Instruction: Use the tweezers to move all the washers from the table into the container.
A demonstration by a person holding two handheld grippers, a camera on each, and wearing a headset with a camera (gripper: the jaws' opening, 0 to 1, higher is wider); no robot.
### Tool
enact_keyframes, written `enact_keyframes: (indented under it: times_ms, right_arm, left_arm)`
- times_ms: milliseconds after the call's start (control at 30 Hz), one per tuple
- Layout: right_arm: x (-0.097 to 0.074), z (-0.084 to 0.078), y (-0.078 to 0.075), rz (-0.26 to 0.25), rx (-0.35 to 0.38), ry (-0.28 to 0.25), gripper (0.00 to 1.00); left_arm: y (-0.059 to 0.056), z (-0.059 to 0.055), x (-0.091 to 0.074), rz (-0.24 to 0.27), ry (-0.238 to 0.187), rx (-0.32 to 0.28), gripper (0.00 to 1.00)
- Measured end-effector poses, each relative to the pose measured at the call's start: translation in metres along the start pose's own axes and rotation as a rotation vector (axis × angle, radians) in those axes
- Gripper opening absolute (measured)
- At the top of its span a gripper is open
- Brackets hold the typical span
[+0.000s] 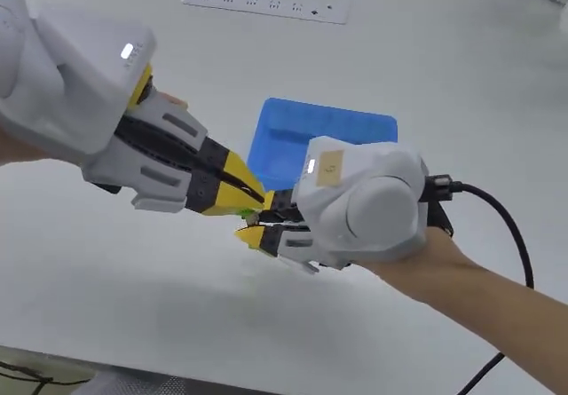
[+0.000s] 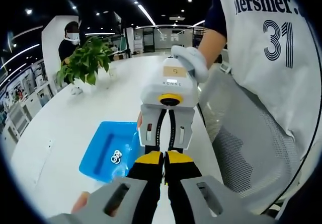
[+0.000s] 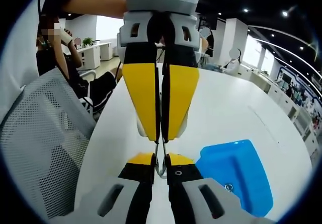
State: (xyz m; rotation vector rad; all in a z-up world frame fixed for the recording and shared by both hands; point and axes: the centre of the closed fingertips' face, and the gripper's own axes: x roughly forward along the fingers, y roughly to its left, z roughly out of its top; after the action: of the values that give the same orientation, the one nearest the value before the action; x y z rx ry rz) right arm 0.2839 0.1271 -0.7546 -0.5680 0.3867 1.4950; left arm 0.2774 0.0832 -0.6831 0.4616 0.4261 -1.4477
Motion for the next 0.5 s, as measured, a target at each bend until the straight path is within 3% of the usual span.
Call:
enact_keyframes:
  times_ms: [233,500]
  right_arm:
    - [-0.021,0.011,-0.017,-0.047,-0.025,-0.012,0.1]
    - [-0.04,0.022,-0.041,-0.109,-0.047,-0.024,0.1]
  left_arm:
    - [0.01,0.024,-0.004,0.014,-0.024,0.04,0.05]
    - [0.026,0.046,-0.005,0.003,-0.023,0.109,0.05]
